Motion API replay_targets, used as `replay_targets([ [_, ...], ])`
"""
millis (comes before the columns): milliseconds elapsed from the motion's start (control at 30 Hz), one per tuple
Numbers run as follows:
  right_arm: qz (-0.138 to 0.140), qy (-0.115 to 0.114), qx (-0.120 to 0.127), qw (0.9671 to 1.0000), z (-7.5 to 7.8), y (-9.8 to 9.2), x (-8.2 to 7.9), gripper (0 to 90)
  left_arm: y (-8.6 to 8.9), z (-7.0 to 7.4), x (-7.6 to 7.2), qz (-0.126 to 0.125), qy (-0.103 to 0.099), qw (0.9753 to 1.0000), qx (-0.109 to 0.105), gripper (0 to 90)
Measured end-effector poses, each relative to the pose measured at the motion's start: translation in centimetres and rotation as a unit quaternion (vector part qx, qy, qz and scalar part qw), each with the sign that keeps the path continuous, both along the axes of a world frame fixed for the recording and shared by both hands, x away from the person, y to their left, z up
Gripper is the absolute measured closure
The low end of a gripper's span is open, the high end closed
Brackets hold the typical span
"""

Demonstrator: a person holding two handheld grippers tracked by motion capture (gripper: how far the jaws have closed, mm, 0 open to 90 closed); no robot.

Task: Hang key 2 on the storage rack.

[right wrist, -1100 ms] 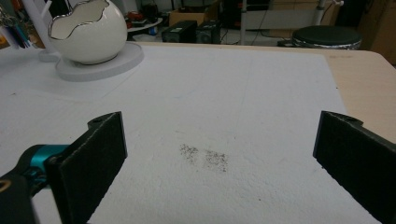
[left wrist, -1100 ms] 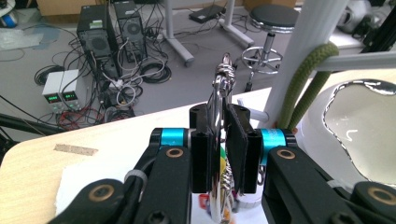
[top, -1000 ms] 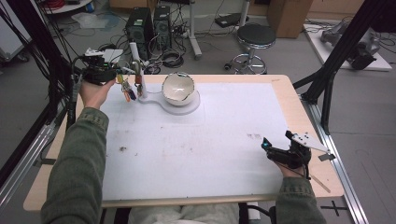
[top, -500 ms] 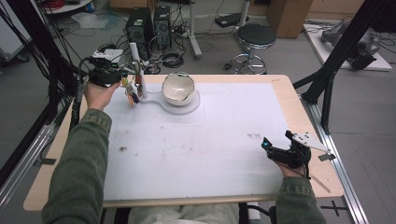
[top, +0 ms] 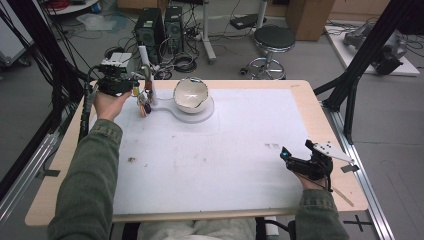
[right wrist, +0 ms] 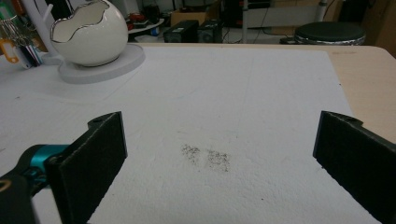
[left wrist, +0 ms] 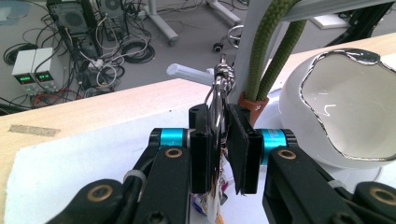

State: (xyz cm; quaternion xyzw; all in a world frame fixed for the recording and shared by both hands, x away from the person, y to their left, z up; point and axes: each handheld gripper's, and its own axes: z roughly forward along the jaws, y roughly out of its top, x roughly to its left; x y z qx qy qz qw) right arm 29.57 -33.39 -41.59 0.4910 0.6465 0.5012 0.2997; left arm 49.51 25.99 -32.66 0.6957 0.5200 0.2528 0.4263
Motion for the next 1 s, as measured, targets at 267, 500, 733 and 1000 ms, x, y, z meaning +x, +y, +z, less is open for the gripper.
replay_targets([
  [267, -0.002, -0.001, 0.003, 1.0000, 0.0, 0.0, 0.0, 1.9, 0.9, 0.9, -1.0, -0.015, -0.019, 0.9990, -0.038, 55.2],
  [500, -0.001, -0.002, 0.005, 1.0000, 0.1, 0.0, 0.0, 1.9, 1.7, 1.3, -1.8, -0.030, -0.013, 0.9978, -0.058, 33.7],
  [733, -0.004, -0.001, 0.010, 0.9999, 0.1, -0.1, 0.0, 1.9, 2.1, 0.9, -3.2, -0.029, -0.032, 0.9970, -0.064, 12.9],
  [1000, -0.003, 0.000, 0.012, 0.9999, 0.1, 0.0, 0.1, 1.9, 2.8, -0.6, -4.5, -0.020, -0.020, 0.9973, -0.068, 1.7],
])
